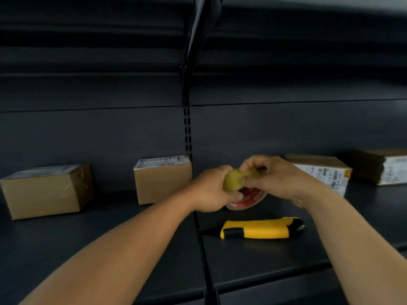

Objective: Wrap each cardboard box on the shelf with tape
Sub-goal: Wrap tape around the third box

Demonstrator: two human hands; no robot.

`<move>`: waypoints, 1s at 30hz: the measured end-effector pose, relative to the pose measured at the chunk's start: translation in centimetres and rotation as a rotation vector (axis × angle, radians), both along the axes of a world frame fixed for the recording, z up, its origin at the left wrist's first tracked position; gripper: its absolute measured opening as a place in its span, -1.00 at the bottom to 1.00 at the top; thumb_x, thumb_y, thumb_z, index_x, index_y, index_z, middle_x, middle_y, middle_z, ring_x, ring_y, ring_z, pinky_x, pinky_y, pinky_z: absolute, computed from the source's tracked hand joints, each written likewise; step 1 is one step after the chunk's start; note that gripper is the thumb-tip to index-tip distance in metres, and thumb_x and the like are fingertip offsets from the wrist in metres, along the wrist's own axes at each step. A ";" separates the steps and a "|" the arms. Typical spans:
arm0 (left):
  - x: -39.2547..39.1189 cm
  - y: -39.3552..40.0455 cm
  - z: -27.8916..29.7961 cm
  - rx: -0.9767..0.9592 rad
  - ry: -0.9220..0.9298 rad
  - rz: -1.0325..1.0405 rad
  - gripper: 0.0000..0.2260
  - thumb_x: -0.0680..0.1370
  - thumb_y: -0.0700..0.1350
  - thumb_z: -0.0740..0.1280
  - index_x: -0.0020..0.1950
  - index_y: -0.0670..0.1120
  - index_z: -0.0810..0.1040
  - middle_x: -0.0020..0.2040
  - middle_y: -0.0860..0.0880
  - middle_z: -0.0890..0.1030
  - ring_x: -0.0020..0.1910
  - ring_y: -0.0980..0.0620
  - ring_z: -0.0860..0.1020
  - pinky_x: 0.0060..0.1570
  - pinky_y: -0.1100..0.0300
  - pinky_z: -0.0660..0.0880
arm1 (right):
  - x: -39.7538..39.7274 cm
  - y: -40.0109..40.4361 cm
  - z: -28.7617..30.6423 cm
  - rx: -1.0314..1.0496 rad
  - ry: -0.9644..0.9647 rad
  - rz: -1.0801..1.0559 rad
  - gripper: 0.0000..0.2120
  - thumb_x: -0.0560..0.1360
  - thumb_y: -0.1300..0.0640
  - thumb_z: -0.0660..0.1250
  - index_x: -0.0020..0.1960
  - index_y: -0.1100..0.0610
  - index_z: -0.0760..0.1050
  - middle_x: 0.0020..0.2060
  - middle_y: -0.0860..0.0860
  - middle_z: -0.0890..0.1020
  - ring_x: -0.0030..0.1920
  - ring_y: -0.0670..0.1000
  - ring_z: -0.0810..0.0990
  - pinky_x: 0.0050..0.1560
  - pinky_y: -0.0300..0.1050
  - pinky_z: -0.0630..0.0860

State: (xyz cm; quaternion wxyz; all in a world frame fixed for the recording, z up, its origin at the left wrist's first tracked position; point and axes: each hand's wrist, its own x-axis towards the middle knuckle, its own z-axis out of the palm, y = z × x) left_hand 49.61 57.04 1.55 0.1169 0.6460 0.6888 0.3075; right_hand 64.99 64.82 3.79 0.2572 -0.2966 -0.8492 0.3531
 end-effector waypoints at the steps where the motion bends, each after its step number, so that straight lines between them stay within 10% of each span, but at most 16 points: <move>1: 0.1 -0.2 0.2 -0.004 -0.009 -0.025 -0.74 0.47 -0.03 0.43 0.10 0.04 0.44 -0.07 0.07 0.54 -0.04 0.06 0.54 0.01 0.10 0.52 | 0.6 -0.4 0.4 0.005 -0.012 0.006 -0.82 0.41 0.07 0.44 -0.02 -0.09 0.53 -0.02 -0.06 0.59 -0.04 -0.12 0.55 -0.04 -0.23 0.50; 9: 1.0 -2.0 2.0 0.037 -0.116 -0.157 -0.65 0.50 -0.01 0.40 0.26 0.05 0.43 0.08 0.03 0.61 0.08 0.09 0.57 0.18 0.01 0.50 | 3.8 -3.7 2.6 0.056 -0.104 0.074 -0.55 0.34 0.17 0.49 0.08 -0.24 0.43 0.04 -0.08 0.60 0.02 -0.09 0.59 0.05 -0.15 0.55; 30: 9.0 2.0 3.8 0.114 -0.039 -0.087 -0.31 0.50 0.07 0.37 0.52 0.13 0.06 0.48 -0.03 0.16 0.35 0.00 0.35 0.25 0.12 0.38 | 13.2 0.1 1.9 0.183 0.492 -0.273 -0.63 0.41 0.23 0.44 -0.05 -0.25 0.50 0.11 -0.05 0.53 0.07 0.03 0.53 -0.17 -0.23 0.50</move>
